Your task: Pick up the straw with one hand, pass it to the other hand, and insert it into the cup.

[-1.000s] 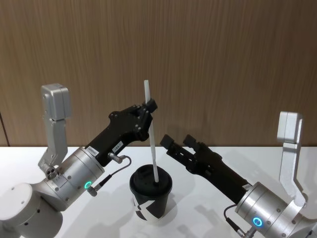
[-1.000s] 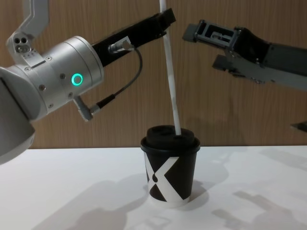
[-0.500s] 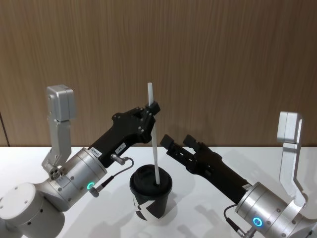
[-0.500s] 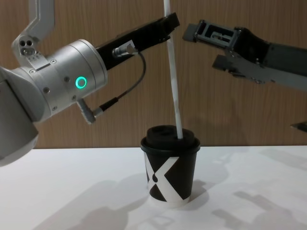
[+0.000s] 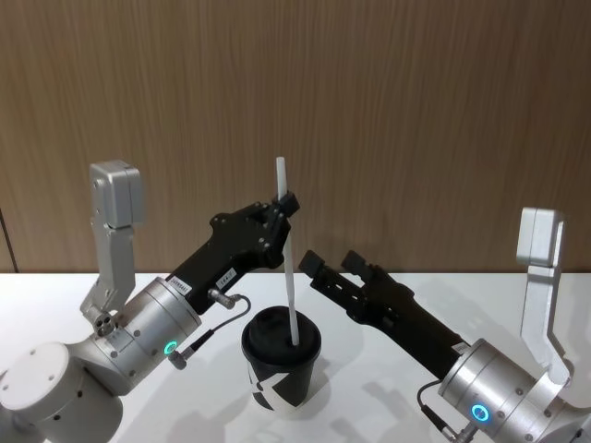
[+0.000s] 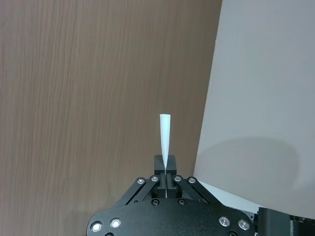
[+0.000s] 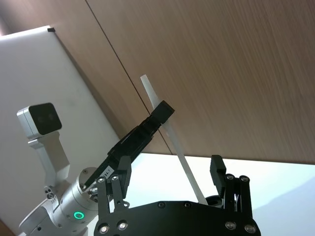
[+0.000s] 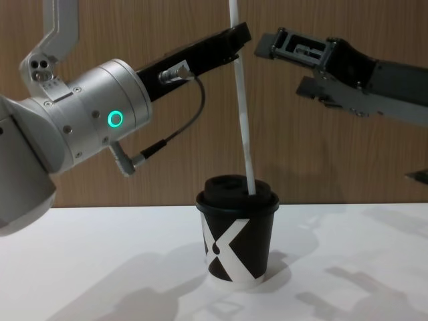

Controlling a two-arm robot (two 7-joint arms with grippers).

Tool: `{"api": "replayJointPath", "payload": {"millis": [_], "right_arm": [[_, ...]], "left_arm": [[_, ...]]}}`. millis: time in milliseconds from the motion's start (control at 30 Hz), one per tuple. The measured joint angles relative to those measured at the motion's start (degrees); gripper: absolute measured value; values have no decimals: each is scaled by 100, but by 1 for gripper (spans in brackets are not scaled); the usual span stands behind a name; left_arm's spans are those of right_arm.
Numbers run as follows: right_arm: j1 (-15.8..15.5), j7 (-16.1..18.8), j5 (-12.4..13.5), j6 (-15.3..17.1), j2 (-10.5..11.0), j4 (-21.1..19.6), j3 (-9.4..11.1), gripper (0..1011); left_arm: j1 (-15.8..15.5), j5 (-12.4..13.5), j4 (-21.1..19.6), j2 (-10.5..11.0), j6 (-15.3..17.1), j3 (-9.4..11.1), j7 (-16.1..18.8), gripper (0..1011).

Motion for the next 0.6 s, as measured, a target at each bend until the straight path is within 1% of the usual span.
{"api": "replayJointPath", "payload": {"millis": [600], "right_arm": [[0,0,0,0,0,0,0,1001]], "left_arm": [[58,16,36,-39,13,2,47,13]]}}
